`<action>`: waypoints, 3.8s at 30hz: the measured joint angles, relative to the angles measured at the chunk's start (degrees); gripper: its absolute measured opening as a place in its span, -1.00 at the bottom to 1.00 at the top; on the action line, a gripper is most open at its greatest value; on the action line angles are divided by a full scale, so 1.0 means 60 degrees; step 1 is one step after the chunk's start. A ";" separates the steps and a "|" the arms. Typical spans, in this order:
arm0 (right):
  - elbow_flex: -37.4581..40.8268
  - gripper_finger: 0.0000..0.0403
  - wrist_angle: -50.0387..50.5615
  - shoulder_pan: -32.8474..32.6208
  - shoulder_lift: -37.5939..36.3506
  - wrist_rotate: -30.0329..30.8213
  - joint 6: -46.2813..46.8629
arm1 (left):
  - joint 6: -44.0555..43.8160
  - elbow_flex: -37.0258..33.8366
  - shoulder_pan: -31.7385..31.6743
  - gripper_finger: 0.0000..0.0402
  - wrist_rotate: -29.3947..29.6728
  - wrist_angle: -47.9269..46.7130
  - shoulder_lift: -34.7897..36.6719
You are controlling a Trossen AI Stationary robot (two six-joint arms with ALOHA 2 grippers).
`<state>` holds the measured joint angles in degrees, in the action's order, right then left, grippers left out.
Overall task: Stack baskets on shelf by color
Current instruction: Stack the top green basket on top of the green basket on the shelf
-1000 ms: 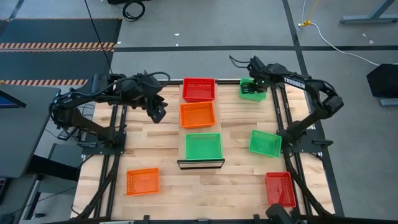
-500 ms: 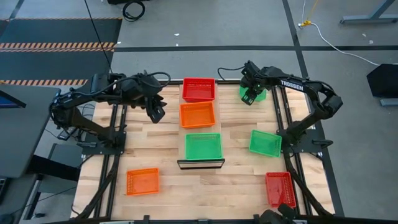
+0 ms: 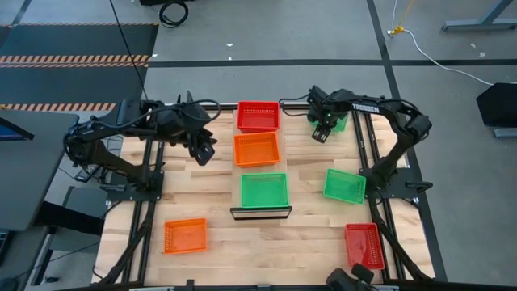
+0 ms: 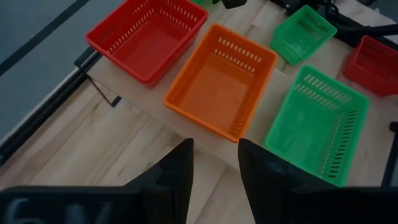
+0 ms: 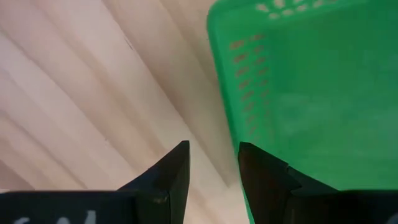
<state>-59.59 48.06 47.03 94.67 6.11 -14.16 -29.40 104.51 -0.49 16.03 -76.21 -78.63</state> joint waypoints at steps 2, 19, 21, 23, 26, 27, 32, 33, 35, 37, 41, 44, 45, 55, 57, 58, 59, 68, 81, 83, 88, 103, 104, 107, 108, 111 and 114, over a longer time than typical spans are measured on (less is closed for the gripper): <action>0.0000 -0.31 0.0003 0.0001 0.0246 0.0004 -0.0009 | -0.0168 0.0000 0.0090 -0.34 0.0002 -0.0003 0.0000; -0.0368 -0.35 0.0136 -0.0022 -0.1170 0.0253 -0.0394 | -0.0574 0.0000 0.0444 -0.34 0.0140 -0.0061 -0.0004; -0.0368 -0.32 0.0148 -0.0022 -0.1344 0.0204 -0.0639 | -0.0574 0.0000 0.0444 -0.34 0.0146 -0.0061 -0.0004; -0.0368 -0.28 0.0148 0.0002 -0.1436 0.0100 -0.0746 | -0.0574 0.0000 0.0444 -0.34 0.0146 -0.0061 -0.0004; -0.0296 -0.19 0.0222 0.0118 -0.1417 -0.0194 -0.0799 | -0.0598 0.0000 0.0444 -0.34 0.0149 -0.0061 -0.0004; -0.0194 -0.15 0.0105 0.0134 -0.1421 -0.0154 -0.0822 | -0.0668 0.0000 0.0444 -0.34 0.0149 -0.0058 -0.0004; 0.0450 0.04 -0.0461 0.0308 -0.1417 0.0127 -0.0891 | -0.1037 0.0000 0.0444 -0.34 0.0153 -0.0059 -0.0011; 0.0590 0.07 -0.0539 0.0360 -0.1417 0.0036 -0.0877 | -0.1087 0.0000 0.0470 -0.34 0.0152 -0.0060 -0.0011; 0.0853 0.13 -0.0630 0.0424 -0.1417 -0.0094 -0.0841 | -0.1253 0.0000 0.0570 -0.34 0.0158 -0.0058 -0.0011; 0.1122 0.16 -0.0891 0.0448 -0.1417 0.0031 -0.0851 | -0.1325 0.0000 0.0686 -0.34 0.0219 -0.0059 -0.0011; 0.1607 0.16 -0.1458 0.0520 -0.1417 0.0245 -0.1013 | -0.1568 0.0000 0.0885 -0.34 0.0384 -0.0058 -0.0011; 0.1919 0.09 -0.1797 0.0526 -0.1417 0.0246 -0.1067 | -0.1856 0.0000 0.0966 -0.34 0.0404 -0.0058 -0.0011; 0.2031 0.04 -0.1887 0.0524 -0.1417 0.0263 -0.1073 | -0.1974 0.0000 0.0992 -0.34 0.0401 -0.0058 -0.0011; 0.2243 -0.92 -0.1820 0.0524 -0.1431 -0.0026 -0.0387 | -0.2321 0.0000 0.1335 -0.34 0.0490 -0.0058 -0.0036; 0.2098 -0.94 -0.1518 0.0461 -0.1424 -0.0147 -0.0168 | -0.2319 0.0000 0.1398 -0.34 0.0667 -0.0058 -0.0036; 0.1971 -0.93 -0.1216 0.0387 -0.1417 -0.0200 -0.0092 | -0.2310 0.0000 0.1413 -0.34 0.0761 -0.0058 -0.0036; 0.1800 -0.94 -0.0870 0.0316 -0.1422 -0.0264 -0.0067 | -0.2285 0.0000 0.1420 -0.34 0.0833 -0.0058 -0.0036; -0.0997 -0.98 0.1854 -0.0513 -0.2618 -0.0153 0.0102 | -0.1833 0.0000 0.1405 -0.34 0.1269 -0.0065 -0.0036; -0.6234 -0.98 0.4352 -0.3958 -0.2921 -0.1527 0.2865 | -0.0517 0.0004 0.0837 -0.34 0.3187 0.0367 -0.0097; -0.6876 -0.98 0.4363 -0.4773 -0.2554 -0.1577 0.3307 | 0.0178 0.0000 0.0603 -0.34 0.3142 0.0716 -0.0117; -0.8325 -0.98 0.4359 -0.6739 -0.1437 -0.1447 0.4402 | 0.1951 0.0004 0.0114 -0.34 0.3118 0.1399 -0.0164; -1.0949 -0.98 0.4580 -1.0208 0.1765 -0.0703 0.7671 | 0.4523 0.0000 -0.0981 -0.34 0.0538 0.1436 0.0957; -1.1136 -0.98 0.4619 -1.0382 0.1954 -0.0704 0.7839 | 0.4566 0.0004 -0.0995 -0.34 0.0405 0.1440 0.1034; -1.1651 -0.98 0.4944 -1.0813 0.2456 -0.0663 0.8167 | 0.4540 0.0004 -0.0992 -0.34 0.0216 0.1412 0.1185; -1.1794 -0.98 0.5115 -1.0944 0.2597 -0.0569 0.8184 | 0.4474 0.0002 -0.0992 -0.34 0.0136 0.1366 0.1227; -1.1970 -0.98 0.5695 -1.1173 0.2836 -0.0299 0.8051 | 0.3914 0.0000 -0.0884 -0.34 0.0097 0.1346 0.1322; -1.1932 -0.98 0.6022 -1.1235 0.2928 -0.0193 0.7616 | 0.3458 0.0000 -0.0663 -0.34 0.0102 0.1432 0.1355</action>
<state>-131.19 84.19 -20.38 112.24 4.95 31.53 -8.65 104.51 -4.47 16.64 -67.61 -70.50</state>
